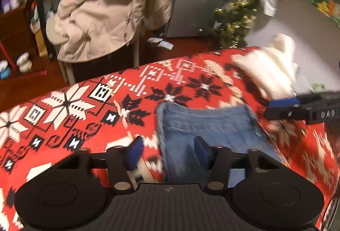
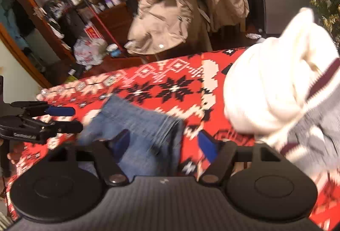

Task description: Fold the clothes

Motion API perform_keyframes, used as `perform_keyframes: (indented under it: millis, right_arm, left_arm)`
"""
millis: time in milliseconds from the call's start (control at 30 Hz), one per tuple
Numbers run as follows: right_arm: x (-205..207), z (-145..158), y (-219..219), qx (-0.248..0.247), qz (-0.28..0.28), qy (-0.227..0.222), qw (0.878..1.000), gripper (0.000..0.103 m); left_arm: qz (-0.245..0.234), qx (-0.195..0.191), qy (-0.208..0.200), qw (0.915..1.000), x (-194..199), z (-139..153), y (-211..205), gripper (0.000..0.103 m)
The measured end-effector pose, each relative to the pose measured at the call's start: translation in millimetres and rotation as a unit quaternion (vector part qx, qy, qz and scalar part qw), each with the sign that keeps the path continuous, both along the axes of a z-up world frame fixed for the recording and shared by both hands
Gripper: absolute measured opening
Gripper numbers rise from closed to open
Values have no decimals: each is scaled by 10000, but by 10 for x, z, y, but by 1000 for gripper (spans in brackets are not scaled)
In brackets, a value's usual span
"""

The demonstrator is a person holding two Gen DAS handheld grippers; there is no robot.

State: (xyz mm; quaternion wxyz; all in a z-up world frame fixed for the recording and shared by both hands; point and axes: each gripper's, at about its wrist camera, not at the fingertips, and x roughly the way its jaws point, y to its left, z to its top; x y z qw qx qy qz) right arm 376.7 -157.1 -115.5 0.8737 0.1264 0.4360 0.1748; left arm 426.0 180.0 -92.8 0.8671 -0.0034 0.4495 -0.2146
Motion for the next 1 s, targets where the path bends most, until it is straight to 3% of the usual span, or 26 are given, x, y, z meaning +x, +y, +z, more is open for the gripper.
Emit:
perform_keyframes:
  millis: [133, 333, 400, 433, 467, 567, 800, 1000]
  right_arm:
    - [367, -263, -19, 170, -63, 308, 9994, 46]
    - [580, -464, 54, 390, 138, 490, 9979, 45]
    - [603, -474, 82, 395, 196, 492, 9978, 42]
    - [597, -480, 102, 339, 231, 467, 9981, 30]
    - [583, -481, 122, 260, 249, 427, 9984, 25]
    - [543, -452, 109, 352, 212, 305, 9987, 18]
    - [159, 60, 141, 457, 357, -269, 9980, 16]
    - [-612, 660, 193, 393, 786, -870, 9923, 15]
  left_arm:
    - [236, -291, 224, 9990, 279, -171, 89, 51]
    - [200, -770, 482, 9957, 452, -302, 131, 50]
    - [143, -878, 510, 9947, 465, -334, 124, 41]
    - [91, -958, 550, 9938, 470, -347, 122, 34]
    - [48, -1062, 606, 9925, 466, -357, 121, 17]
    - [5, -1131, 511, 9923, 416, -311, 106, 15]
    - [-268, -1350, 7, 9905, -25, 296, 231, 12]
    - [-626, -1433, -389, 9869, -816, 769, 354, 12]
